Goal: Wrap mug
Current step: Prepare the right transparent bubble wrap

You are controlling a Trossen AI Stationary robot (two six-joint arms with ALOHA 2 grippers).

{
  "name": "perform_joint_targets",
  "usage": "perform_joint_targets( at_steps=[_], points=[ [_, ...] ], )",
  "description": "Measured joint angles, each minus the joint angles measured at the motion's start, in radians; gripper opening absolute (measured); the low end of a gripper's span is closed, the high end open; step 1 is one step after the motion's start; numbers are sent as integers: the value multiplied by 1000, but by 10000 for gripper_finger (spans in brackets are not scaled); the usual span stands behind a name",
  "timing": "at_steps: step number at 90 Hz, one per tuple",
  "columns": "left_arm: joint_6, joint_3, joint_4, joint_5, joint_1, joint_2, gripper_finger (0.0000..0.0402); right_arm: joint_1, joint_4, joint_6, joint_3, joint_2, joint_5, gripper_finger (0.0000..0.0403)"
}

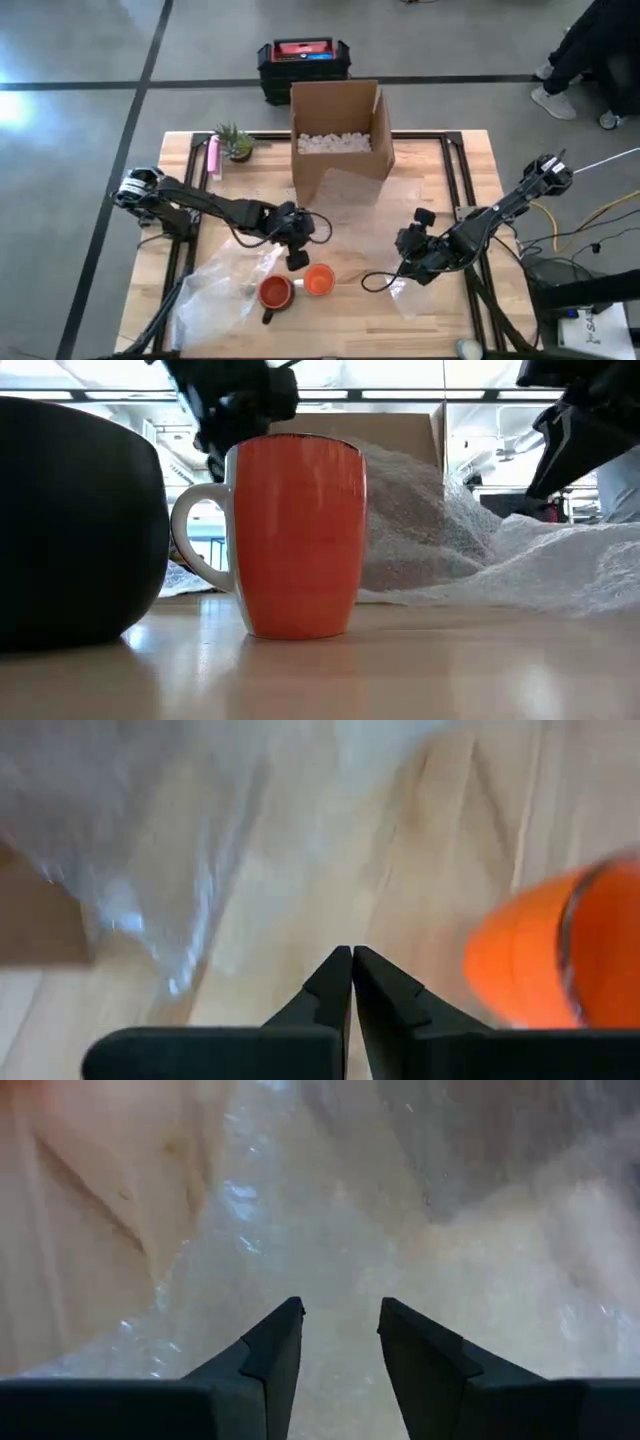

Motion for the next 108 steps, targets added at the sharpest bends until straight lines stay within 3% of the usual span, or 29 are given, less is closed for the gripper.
perform_joint_targets(
  at_steps=[17,31,44,60,67,79,92,108],
  points=[
    [-13,36,-32,-55,-18,-25,2,-54,406,-164,1,51,0,93],
    [10,52,-25,-101,-22,-47,1,-219,479,-158,0,173,-6,64],
    [12,53,-27,-101,-26,-51,5,-348,571,-128,0,316,-156,36],
    [-1,53,25,-101,-31,-57,6,-398,755,-104,0,482,-302,11],
    [12,53,28,-101,-35,-57,6,-400,774,-98,6,529,-332,5],
    [18,53,28,-101,-39,-57,6,-366,785,-167,41,542,-471,1],
    [31,53,30,-101,-39,-58,6,-301,742,-331,119,468,-584,2],
    [33,48,53,-101,-44,-60,5,-287,435,-419,209,357,-572,2]
  ],
)
